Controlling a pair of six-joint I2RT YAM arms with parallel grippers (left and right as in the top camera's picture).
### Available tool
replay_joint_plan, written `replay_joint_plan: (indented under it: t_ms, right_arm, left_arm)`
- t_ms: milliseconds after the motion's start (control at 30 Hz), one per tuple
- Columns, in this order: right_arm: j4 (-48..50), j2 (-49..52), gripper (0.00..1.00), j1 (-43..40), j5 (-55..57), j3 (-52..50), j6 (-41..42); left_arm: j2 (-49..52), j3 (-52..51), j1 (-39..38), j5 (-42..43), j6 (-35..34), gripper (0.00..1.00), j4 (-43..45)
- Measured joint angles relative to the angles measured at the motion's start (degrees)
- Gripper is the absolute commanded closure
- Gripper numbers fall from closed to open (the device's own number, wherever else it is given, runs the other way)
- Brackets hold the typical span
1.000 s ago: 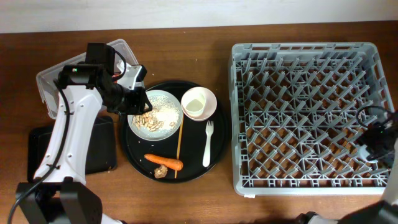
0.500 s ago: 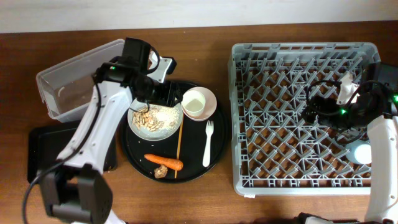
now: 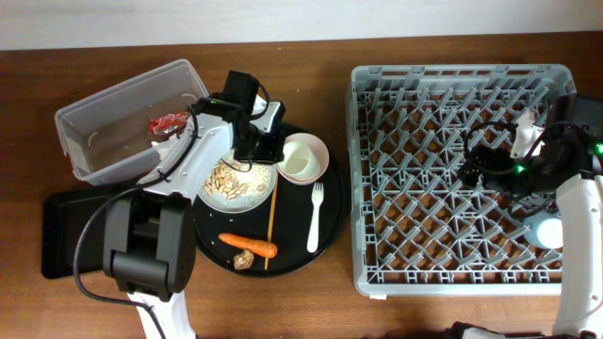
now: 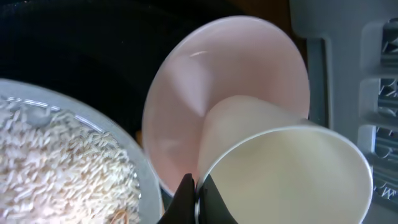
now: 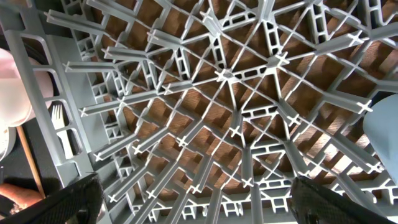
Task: Sort waste into correct bins and load items into the dishwasher rack
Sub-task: 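Grasp the white bowl with the left gripper and lift it, then hand the white bowl to the right gripper over the rack, then place the white bowl in the rack with the right gripper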
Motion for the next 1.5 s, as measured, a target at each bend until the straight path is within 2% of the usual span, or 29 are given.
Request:
replay_joint_plan:
  t_ms: [100, 133, 200, 267, 300, 433, 533, 600, 633, 733, 767, 800, 867, 933, 967, 1000, 1067, 1200, 1300, 1367, 1400, 1433, 1500]
  right_arm:
    - [0.1, 0.0, 0.01, 0.0, 0.0, 0.0, -1.0]
    - [1.1, 0.0, 0.01, 0.0, -0.9, 0.0, -1.4]
    - [4.2, 0.1, 0.01, 0.6, -13.2, -0.3, -7.5]
    - [5.1, 1.3, 0.01, 5.9, -29.6, -0.5, -16.9]
    - [6.3, 1.9, 0.01, 8.6, -34.2, -0.7, -19.2]
    - [14.6, 2.2, 0.01, 19.7, -42.9, -1.0, -22.5]
    - [17.1, 2.2, 0.02, 22.3, -44.6, -1.0, -22.8]
    - [17.4, 2.2, 0.24, 24.0, -44.9, -1.0, -22.9]
    - [17.8, 2.2, 0.32, 24.4, -44.6, -1.0, -23.3]
    - [17.8, 2.3, 0.39, 24.4, -44.6, -1.0, -23.6]
    - [17.8, 2.3, 0.50, 24.4, -44.6, -1.0, -23.5]
    - [17.7, 2.3, 0.51, 24.4, -44.3, -1.0, -23.5]
    - [16.4, 2.3, 0.51, 24.7, -39.0, -1.0, -21.3]
    - [11.9, 2.3, 0.51, 23.1, -27.8, -0.8, -17.0]
    - [9.4, 2.3, 0.51, 20.7, -22.6, -0.6, -14.8]
    - [5.6, 2.4, 0.51, 15.7, -17.0, 0.5, -12.2]
    - [1.7, 2.5, 0.51, 3.8, -9.4, 2.9, -8.0]
    - [1.5, 3.5, 0.52, -14.1, 1.1, 3.5, -1.0]
    - [1.9, 7.8, 0.54, -17.3, 9.4, 3.6, 3.8]
    - [2.1, 12.3, 0.51, -17.4, 13.8, 3.6, 6.7]
    - [2.5, 13.4, 0.34, -17.4, 14.6, 3.6, 7.2]
    - [3.2, 14.9, 0.01, -17.4, 14.7, 3.6, 7.8]
    - [6.6, 16.3, 0.01, -17.5, 11.7, 3.6, 8.3]
  left_arm:
    - [-0.8, 4.2, 4.2, 2.3, 0.0, 0.99, -5.6]
    - [-2.1, 4.8, 6.1, 7.9, 0.0, 1.00, -4.9]
    - [-4.4, 5.6, 9.5, 27.8, 0.5, 1.00, -0.8]
    - [-4.4, 5.8, 8.0, 43.6, 1.7, 1.00, -0.6]
    - [-4.4, 5.8, 6.6, 47.5, 1.9, 1.00, -1.5]
    - [-4.4, 5.9, 0.8, 53.7, 2.8, 1.00, -3.8]
    - [-4.4, 5.9, -1.4, 54.2, 2.8, 1.00, -3.9]
    - [-4.4, 5.9, -2.3, 54.3, 2.8, 1.00, -4.5]
    - [-4.4, 5.9, -2.3, 54.8, 2.8, 1.00, -4.6]
    - [-4.4, 5.9, -2.0, 55.7, 2.8, 1.00, -4.7]
    - [-4.4, 5.9, -2.0, 55.8, 2.8, 0.94, -4.7]
    - [-4.4, 5.9, -2.0, 55.5, 2.9, 0.83, -4.7]
    - [-4.4, 6.0, -2.1, 51.4, 3.1, 0.80, -5.3]
    - [-4.4, 6.3, -1.3, 36.2, 3.1, 0.85, -11.7]
    - [-4.5, 6.6, 0.3, 28.4, 3.1, 0.94, -16.2]
    - [-4.6, 6.5, 3.3, 19.4, 3.0, 0.95, -21.8]
    - [-4.8, 6.4, 11.2, 6.2, 3.0, 0.94, -25.4]
    - [-8.8, 6.4, 17.3, -0.6, 3.0, 0.94, -25.7]
    - [-9.8, 6.4, 17.5, -5.4, 3.0, 0.94, -26.8]
    - [-9.8, 6.4, 17.5, -6.5, 3.0, 0.94, -27.2]
    - [-9.8, 6.4, 17.5, -6.7, 3.0, 0.94, -27.2]
    - [-9.8, 6.4, 17.5, -6.7, 3.0, 0.94, -27.2]
    - [-9.8, 6.4, 17.5, -6.9, 3.0, 0.94, -27.3]
